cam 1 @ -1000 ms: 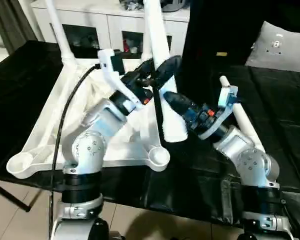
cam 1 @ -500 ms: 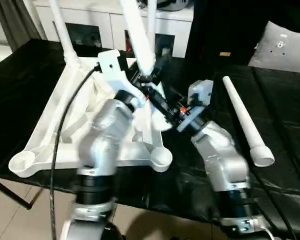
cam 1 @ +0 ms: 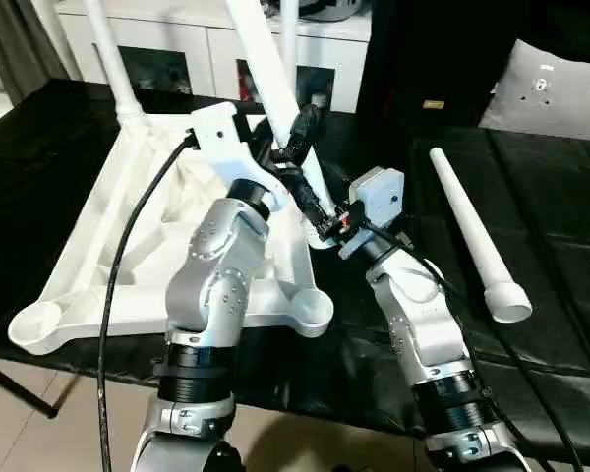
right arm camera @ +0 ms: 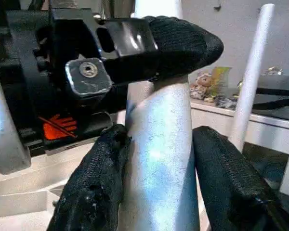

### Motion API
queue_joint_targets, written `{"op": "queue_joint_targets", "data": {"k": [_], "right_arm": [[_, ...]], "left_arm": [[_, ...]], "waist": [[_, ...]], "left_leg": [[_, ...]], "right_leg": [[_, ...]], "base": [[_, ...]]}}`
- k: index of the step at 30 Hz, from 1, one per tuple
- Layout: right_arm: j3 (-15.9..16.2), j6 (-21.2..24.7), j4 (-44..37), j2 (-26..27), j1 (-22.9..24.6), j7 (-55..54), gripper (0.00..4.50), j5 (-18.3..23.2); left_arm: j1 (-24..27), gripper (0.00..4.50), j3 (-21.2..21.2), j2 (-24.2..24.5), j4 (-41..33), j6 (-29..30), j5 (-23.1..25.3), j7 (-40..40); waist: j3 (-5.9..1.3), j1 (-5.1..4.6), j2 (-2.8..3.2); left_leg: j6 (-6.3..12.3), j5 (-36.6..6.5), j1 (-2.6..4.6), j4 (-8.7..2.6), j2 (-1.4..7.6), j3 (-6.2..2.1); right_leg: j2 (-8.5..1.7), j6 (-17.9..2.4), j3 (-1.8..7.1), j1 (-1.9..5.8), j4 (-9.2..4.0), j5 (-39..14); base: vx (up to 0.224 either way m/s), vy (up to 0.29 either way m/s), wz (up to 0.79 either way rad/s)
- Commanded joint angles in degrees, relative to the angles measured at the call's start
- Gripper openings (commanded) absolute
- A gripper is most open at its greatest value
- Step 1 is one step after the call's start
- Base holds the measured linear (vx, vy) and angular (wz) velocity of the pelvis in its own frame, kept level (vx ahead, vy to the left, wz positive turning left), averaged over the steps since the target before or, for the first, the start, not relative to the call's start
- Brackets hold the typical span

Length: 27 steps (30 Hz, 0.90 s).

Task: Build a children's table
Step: Pick table leg

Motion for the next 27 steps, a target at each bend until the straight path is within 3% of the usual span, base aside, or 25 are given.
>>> {"op": "queue_joint_targets", "data": {"k": [1, 10, 21, 23, 27], "right_arm": [[0.31, -2.05, -0.35, 0.32, 0.01, -0.76, 1.81, -0.25], [0.77, -3.93, 1.34, 0.27, -0.5, -1.44, 1.81, -0.53], [1.13, -4.13, 2.26, -0.06, -0.74, -1.67, 1.81, -0.15], [0.99, -3.54, 2.19, -0.1, -0.73, -1.42, 2.37, 0.46], [1.25, -2.11, 1.82, -1.1, -0.53, 3.28, 2.75, 4.58]], "left_arm": [[-0.09, 2.47, -0.35, -2.65, 0.89, -0.04, 0.33, 0.79], [-0.15, 1.95, -0.91, -2.4, 1.3, -0.27, -0.18, 0.62], [-0.18, 1.88, -0.82, -1.84, 1.87, -0.53, -0.75, 0.53], [-0.2, 1.88, -0.84, -1.7, 1.92, -0.56, -0.78, 0.47], [-1.49, 1.88, 0.96, 0.65, 3.03, -1.22, -0.69, 0.14]], "waist": [[-3.96, -0.14, 0.1], [-3.98, -0.25, 0.23], [-4.01, -0.29, 0.24], [-4.01, -0.29, 0.22], [-4.01, -0.22, 0.47]], "left_leg": [[2.83, -8.43, -0.21, -3.7, 1.52, -0.03], [2.93, -8.88, -0.11, -3.69, 1.63, -0.04], [3.0, -8.7, -0.15, -3.65, 1.62, -0.03], [3.06, -8.7, -0.13, -3.64, 1.62, -0.02], [3.5, -9.22, -0.06, -3.61, 1.58, -0.01]], "right_leg": [[-4.69, -3.28, 3.35, 3.74, -4.0, -16.45], [-4.71, -4.41, 3.42, 3.78, -3.79, -15.04], [-4.66, -4.69, 3.46, 3.88, -3.65, -14.25], [-4.66, -4.75, 3.46, 3.87, -3.64, -14.15], [-4.56, -4.72, 3.4, 3.87, -3.78, -14.34]], "base": [[0.0, 0.0, 0.0], [0.0, 0.0, 0.0], [0.0, 0.0, 0.0], [0.0, 0.0, 0.0], [0.0, 0.0, 0.0]]}}
